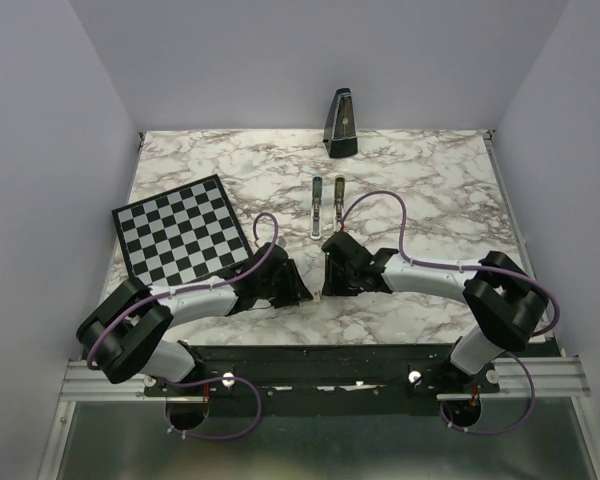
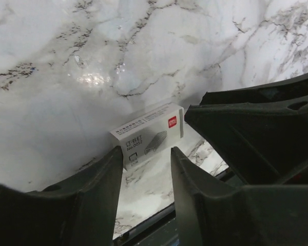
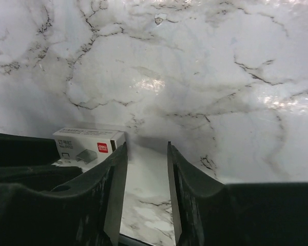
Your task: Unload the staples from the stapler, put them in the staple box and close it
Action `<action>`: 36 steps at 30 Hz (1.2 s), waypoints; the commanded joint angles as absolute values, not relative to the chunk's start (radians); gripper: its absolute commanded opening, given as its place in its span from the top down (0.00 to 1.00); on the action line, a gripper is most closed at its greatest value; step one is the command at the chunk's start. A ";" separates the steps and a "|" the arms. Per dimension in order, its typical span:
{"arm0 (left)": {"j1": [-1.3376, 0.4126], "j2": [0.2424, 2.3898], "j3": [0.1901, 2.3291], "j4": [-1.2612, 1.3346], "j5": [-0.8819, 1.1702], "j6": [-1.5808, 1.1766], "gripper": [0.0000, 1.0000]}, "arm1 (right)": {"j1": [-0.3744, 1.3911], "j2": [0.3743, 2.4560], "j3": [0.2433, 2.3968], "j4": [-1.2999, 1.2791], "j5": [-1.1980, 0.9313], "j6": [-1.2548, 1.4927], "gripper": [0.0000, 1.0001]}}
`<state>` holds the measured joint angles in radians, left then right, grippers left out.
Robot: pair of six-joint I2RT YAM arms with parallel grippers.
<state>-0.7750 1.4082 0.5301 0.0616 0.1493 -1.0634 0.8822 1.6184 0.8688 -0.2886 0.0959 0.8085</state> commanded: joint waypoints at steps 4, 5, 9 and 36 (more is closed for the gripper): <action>-0.758 1.249 0.555 -0.061 0.113 -1.048 0.41 | 0.893 1.534 0.916 -0.351 0.150 0.759 0.41; -0.749 1.240 0.564 -0.092 0.114 -1.040 0.39 | 0.893 1.537 0.920 -0.345 0.144 0.749 0.38; -0.672 1.183 0.572 -0.172 0.115 -0.997 0.38 | 0.908 1.572 0.969 -0.338 0.118 0.744 0.29; -0.472 1.048 0.414 -0.121 0.238 -0.968 0.48 | 1.042 1.769 1.192 -0.544 0.229 0.720 0.08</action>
